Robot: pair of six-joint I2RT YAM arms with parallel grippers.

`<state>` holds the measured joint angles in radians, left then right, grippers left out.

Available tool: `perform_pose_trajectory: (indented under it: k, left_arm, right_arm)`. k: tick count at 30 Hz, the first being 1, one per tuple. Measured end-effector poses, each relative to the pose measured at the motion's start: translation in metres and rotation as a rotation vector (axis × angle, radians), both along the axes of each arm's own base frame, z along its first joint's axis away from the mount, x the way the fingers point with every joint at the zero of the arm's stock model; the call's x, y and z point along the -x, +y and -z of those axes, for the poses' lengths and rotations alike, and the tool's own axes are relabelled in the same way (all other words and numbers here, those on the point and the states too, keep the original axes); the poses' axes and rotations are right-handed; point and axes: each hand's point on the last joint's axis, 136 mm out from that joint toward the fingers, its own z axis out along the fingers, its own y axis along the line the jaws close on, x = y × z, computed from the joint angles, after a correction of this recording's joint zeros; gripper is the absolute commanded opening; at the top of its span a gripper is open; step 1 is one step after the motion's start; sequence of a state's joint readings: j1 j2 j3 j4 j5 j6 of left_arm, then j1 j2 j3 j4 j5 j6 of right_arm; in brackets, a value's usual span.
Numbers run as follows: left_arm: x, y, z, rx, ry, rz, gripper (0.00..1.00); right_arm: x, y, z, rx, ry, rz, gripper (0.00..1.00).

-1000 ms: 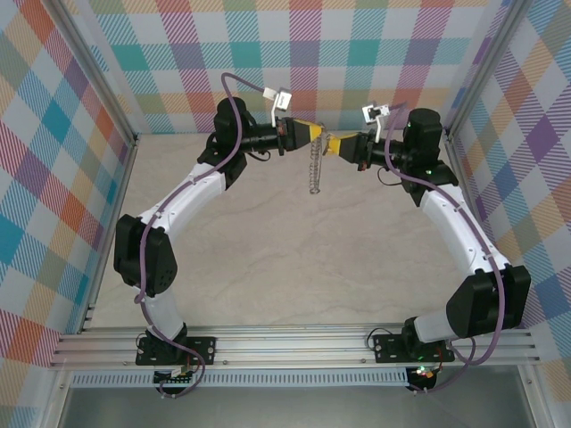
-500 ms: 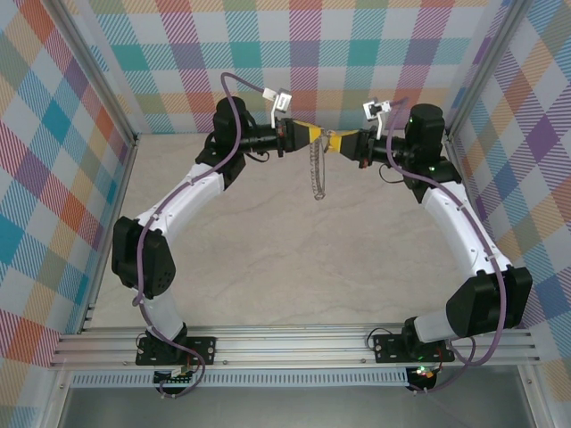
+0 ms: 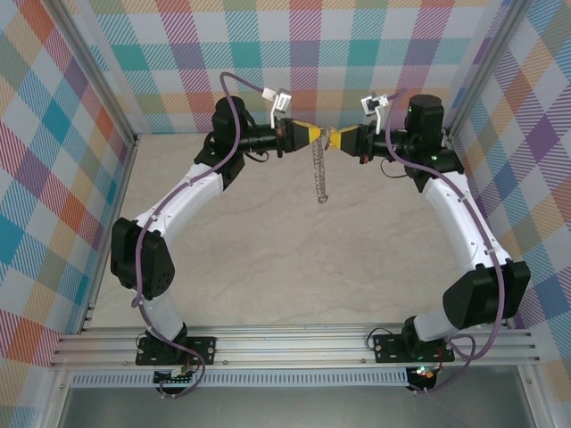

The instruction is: Put the keys on the keyring

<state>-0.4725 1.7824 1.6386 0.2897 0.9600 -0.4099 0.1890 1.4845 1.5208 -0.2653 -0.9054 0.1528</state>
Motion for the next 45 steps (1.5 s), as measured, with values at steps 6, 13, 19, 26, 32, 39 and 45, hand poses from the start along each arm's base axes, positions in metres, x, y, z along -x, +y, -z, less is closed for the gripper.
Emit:
perform_pose_trajectory:
  k: [6,13,19,26,32,39,45]
  left_arm:
    - [0.000,0.000,0.001,-0.005,-0.005,0.000,0.00]
    - [0.000,0.000,0.001,-0.007,-0.014,0.000,0.00]
    - [0.001,0.001,0.002,-0.014,-0.011,0.000,0.00]
    - [0.002,0.000,0.002,-0.015,-0.013,0.006,0.00]
    - [0.004,0.000,0.003,-0.017,-0.011,0.012,0.00]
    - [0.004,-0.001,0.007,-0.027,0.009,0.015,0.00]
    - [0.004,-0.001,0.006,-0.027,0.009,0.013,0.00]
  right_arm:
    - [-0.001,0.000,0.001,0.028,-0.005,-0.010,0.00]
    - [0.002,-0.002,0.001,0.072,-0.025,-0.010,0.00]
    - [0.003,-0.005,0.004,0.115,-0.041,-0.002,0.00]
    - [0.006,-0.005,-0.003,0.129,-0.067,-0.019,0.00]
    - [0.007,-0.002,-0.003,0.119,-0.057,-0.043,0.00]
    - [0.002,0.001,-0.002,0.110,-0.050,-0.062,0.00]
    - [-0.001,0.008,-0.005,0.101,-0.057,-0.086,0.00]
